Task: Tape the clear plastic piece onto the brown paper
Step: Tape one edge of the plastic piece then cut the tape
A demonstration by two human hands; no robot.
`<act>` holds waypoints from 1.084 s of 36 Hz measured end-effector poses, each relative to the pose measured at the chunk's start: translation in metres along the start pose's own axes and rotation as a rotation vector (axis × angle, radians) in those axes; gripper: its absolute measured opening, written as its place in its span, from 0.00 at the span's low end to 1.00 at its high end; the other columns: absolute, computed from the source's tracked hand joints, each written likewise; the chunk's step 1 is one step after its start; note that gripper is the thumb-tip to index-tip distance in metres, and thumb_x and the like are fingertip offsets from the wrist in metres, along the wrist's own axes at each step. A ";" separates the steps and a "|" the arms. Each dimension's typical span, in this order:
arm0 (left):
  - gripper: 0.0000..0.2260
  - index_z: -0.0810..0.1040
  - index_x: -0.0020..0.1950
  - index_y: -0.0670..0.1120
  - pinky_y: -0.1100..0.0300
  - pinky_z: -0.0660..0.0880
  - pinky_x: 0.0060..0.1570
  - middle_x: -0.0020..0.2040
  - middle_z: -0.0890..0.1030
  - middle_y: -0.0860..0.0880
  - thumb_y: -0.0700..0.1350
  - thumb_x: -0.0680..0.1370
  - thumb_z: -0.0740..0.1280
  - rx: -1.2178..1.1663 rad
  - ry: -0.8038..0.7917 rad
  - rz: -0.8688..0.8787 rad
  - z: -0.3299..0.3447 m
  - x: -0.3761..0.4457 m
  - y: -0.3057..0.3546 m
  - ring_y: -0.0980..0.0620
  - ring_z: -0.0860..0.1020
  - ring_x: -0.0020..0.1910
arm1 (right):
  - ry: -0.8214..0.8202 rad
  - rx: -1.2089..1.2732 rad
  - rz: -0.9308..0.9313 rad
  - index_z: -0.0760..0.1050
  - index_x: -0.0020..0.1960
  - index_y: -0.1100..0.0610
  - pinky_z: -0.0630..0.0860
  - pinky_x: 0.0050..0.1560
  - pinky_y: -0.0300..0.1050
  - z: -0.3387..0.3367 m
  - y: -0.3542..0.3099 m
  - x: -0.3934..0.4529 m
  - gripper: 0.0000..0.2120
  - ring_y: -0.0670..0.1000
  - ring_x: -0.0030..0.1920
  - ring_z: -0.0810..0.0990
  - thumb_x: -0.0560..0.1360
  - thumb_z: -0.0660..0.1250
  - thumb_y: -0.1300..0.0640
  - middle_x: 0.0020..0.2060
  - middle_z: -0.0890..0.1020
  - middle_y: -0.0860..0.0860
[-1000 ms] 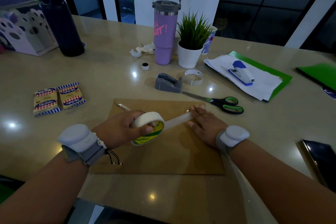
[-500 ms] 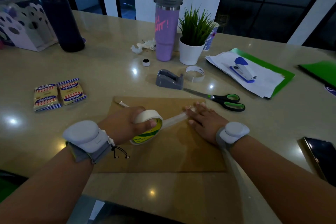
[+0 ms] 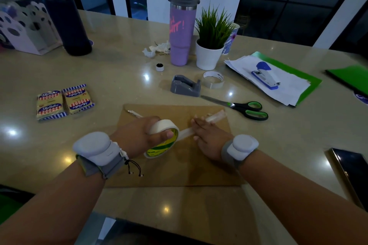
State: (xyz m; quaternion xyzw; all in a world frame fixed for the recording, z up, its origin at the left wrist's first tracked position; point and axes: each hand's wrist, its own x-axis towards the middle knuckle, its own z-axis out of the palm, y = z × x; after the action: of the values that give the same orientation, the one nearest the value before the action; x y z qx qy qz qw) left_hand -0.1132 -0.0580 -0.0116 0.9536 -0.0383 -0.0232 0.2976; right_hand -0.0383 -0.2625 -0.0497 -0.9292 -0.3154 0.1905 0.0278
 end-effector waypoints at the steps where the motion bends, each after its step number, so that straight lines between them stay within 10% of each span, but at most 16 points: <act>1: 0.31 0.75 0.50 0.46 0.62 0.71 0.39 0.43 0.78 0.48 0.70 0.64 0.55 -0.011 0.001 -0.005 0.000 0.000 0.000 0.52 0.76 0.41 | 0.010 0.006 -0.004 0.41 0.76 0.55 0.42 0.75 0.49 0.004 -0.002 0.001 0.27 0.52 0.77 0.43 0.81 0.47 0.51 0.77 0.43 0.52; 7: 0.41 0.76 0.51 0.48 0.63 0.72 0.39 0.42 0.80 0.51 0.78 0.54 0.55 -0.115 -0.065 0.020 0.000 -0.005 -0.005 0.59 0.76 0.39 | 0.078 -0.049 -0.016 0.37 0.75 0.51 0.39 0.75 0.51 0.018 0.001 0.003 0.29 0.50 0.77 0.41 0.79 0.44 0.44 0.77 0.42 0.48; 17: 0.22 0.73 0.27 0.49 0.76 0.67 0.33 0.24 0.80 0.58 0.62 0.74 0.58 -0.268 -0.014 -0.032 -0.003 -0.022 -0.025 0.62 0.74 0.28 | 0.065 -0.067 -0.044 0.36 0.73 0.41 0.38 0.74 0.55 0.016 0.001 0.001 0.26 0.51 0.76 0.39 0.79 0.43 0.43 0.76 0.41 0.44; 22: 0.25 0.72 0.26 0.46 0.73 0.67 0.32 0.22 0.79 0.52 0.67 0.64 0.56 -0.291 0.019 -0.059 -0.011 -0.022 -0.028 0.59 0.74 0.26 | 0.058 -0.053 -0.043 0.37 0.73 0.38 0.38 0.74 0.55 0.015 0.001 0.001 0.24 0.52 0.76 0.39 0.79 0.42 0.44 0.76 0.41 0.44; 34: 0.35 0.75 0.26 0.48 0.75 0.67 0.35 0.24 0.78 0.54 0.80 0.57 0.50 -0.289 -0.055 0.012 -0.007 -0.026 -0.026 0.60 0.74 0.27 | 0.026 -0.072 -0.162 0.39 0.75 0.51 0.37 0.74 0.48 0.012 -0.027 -0.003 0.27 0.48 0.77 0.43 0.80 0.44 0.48 0.77 0.44 0.48; 39: 0.23 0.73 0.22 0.54 0.75 0.68 0.34 0.22 0.77 0.52 0.70 0.63 0.54 -0.309 -0.040 0.004 -0.004 -0.023 -0.024 0.58 0.74 0.26 | 0.032 -0.042 -0.224 0.38 0.75 0.52 0.38 0.74 0.45 0.018 -0.036 -0.003 0.28 0.48 0.77 0.42 0.80 0.46 0.47 0.77 0.44 0.48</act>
State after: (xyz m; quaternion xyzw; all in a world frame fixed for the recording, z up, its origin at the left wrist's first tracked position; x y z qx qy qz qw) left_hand -0.1342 -0.0340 -0.0220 0.8957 -0.0418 -0.0474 0.4402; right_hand -0.0682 -0.2366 -0.0589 -0.8915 -0.4205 0.1648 0.0344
